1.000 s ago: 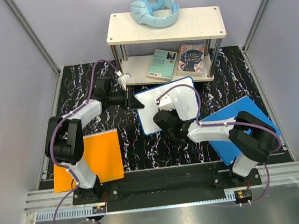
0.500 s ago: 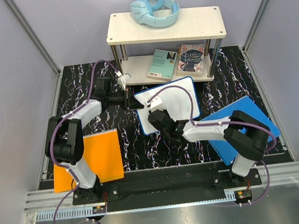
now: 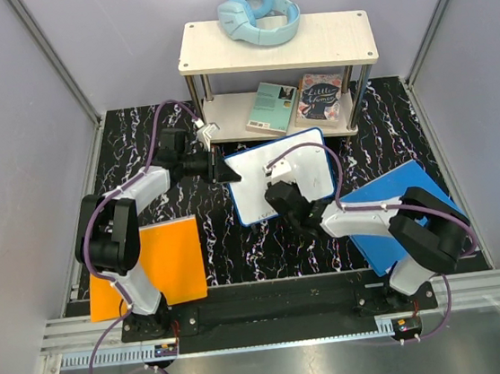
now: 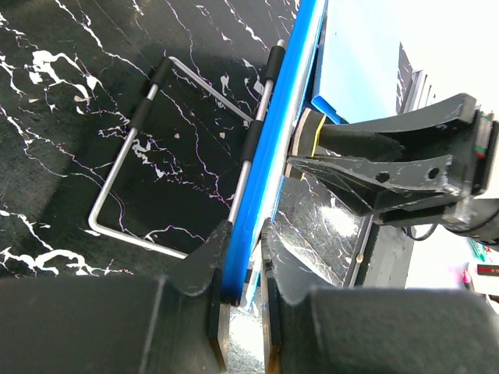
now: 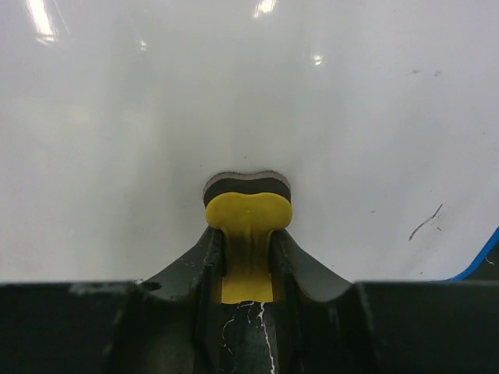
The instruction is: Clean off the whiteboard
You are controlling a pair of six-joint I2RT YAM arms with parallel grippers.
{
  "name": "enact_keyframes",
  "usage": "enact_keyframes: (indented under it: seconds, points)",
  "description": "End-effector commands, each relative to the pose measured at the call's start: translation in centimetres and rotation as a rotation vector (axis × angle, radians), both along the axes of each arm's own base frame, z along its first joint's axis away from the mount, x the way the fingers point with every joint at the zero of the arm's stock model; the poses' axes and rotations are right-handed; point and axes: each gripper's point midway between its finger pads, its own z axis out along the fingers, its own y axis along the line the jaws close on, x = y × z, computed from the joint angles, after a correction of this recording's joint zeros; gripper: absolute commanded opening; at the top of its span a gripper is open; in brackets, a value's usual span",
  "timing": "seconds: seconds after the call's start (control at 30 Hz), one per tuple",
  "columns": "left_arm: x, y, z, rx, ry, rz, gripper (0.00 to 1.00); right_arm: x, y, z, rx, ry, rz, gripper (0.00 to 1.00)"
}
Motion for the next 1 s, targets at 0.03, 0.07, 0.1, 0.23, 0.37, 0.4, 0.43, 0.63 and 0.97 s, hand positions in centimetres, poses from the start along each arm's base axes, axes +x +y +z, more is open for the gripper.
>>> enact_keyframes:
  seconds: [0.03,0.07,0.1,0.23,0.37,0.4,0.43,0.63,0.97]
  points:
    - [2.1,1.1,-1.6,0.127,-0.115,0.05,0.0,-1.6,0.9,-0.9,0.043,0.046,0.115,0.0]
    - [2.1,1.1,-1.6,0.126,-0.113,0.049,0.0,-1.7,1.4,-0.7,0.061,0.045,0.137,0.0]
    - [2.1,1.0,-1.6,0.126,-0.115,0.049,0.0,-1.8,2.0,-0.5,0.077,0.042,0.158,0.0]
    - [2.1,1.0,-1.8,0.126,-0.109,0.046,0.0,-2.5,5.0,0.0,0.131,0.038,0.235,0.0]
    - [2.1,1.0,-1.7,0.127,-0.113,0.046,0.0,-2.7,7.4,-0.5,0.114,0.031,0.267,0.0]
    - [2.1,1.0,-1.7,0.127,-0.112,0.046,0.0,-2.2,8.2,0.2,0.111,0.007,0.267,0.0]
    - [2.1,1.0,-1.7,0.128,-0.113,0.045,0.0,-2.2,8.7,-0.6,0.084,0.012,0.28,0.0]
    - [2.0,1.0,-1.8,0.128,-0.109,0.044,0.0,-0.4,8.4,0.3,0.009,-0.084,0.151,0.0]
    - [2.0,1.0,-1.9,0.131,-0.108,0.044,0.0,-0.9,1.6,1.4,-0.049,-0.164,-0.042,0.0]
